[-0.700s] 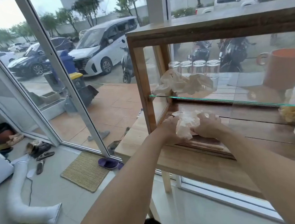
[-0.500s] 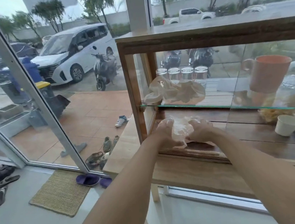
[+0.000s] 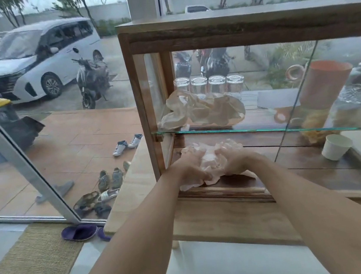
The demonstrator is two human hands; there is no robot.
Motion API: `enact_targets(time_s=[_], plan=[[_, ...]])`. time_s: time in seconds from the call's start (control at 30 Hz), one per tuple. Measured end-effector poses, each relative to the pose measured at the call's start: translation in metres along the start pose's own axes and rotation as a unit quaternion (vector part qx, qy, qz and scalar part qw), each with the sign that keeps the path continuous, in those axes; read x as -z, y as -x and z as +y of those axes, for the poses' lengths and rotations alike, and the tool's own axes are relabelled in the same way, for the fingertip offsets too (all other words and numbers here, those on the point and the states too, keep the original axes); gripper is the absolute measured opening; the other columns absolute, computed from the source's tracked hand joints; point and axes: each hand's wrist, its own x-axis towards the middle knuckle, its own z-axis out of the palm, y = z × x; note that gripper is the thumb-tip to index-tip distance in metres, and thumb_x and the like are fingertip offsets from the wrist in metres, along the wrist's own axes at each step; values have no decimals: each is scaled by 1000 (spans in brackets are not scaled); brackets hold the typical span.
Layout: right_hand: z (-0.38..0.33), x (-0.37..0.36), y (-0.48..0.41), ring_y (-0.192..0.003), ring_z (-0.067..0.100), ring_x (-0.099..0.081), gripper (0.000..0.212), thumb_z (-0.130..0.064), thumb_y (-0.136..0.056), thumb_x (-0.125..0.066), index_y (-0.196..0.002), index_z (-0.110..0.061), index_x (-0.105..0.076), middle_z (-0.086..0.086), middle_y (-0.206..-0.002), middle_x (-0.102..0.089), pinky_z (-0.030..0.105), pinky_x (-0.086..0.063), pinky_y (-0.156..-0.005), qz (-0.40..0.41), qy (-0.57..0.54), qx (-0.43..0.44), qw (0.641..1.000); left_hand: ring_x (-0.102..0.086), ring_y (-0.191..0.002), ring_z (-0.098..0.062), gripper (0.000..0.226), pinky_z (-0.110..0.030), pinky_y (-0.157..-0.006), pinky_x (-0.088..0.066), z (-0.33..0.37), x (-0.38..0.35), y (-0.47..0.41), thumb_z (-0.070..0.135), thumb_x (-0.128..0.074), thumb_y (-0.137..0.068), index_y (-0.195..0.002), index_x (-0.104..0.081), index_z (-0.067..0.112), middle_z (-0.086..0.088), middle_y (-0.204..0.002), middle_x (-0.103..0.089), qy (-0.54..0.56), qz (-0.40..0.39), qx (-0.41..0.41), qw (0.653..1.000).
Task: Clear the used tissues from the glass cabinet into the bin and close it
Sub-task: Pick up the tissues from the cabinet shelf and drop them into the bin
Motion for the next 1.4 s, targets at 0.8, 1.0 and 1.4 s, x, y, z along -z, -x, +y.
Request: enact_targets(time_s=[0.8, 1.0, 1.4], plan=[[-19, -22, 59, -64, 13, -66, 20, -14, -83, -76, -100, -4, -72, 8, -79, -73, 24, -53, -55, -163, -464, 273, 827, -72, -87, -17, 21, -28, -75, -58, -17, -8, 145, 18, -73, -91, -110, -75, 11, -6, -95, -77, 382, 144, -11, 913], [-89, -58, 60, -92, 31, -68, 62, -58, -76, -75, -107, -4, -70, 31, -112, -70, 50, -48, -89, -220, -427, 304, 823, -70, -68, -18, 23, -28, -55, -57, -58, -14, 213, 27, -71, -92, -95, -74, 4, -5, -76, -74, 428, 233, 70, 871], [-212, -201, 72, -75, 39, -52, 36, -41, -95, -60, -93, -8, -72, 42, -90, -62, 50, -31, -66, -349, -462, 257, 774, -57, -38, -13, 32, -22, -37, -44, -167, -72, 320, 45, -67, -82, -64, -75, 20, -4, -52, -67, 535, 324, 208, 752]])
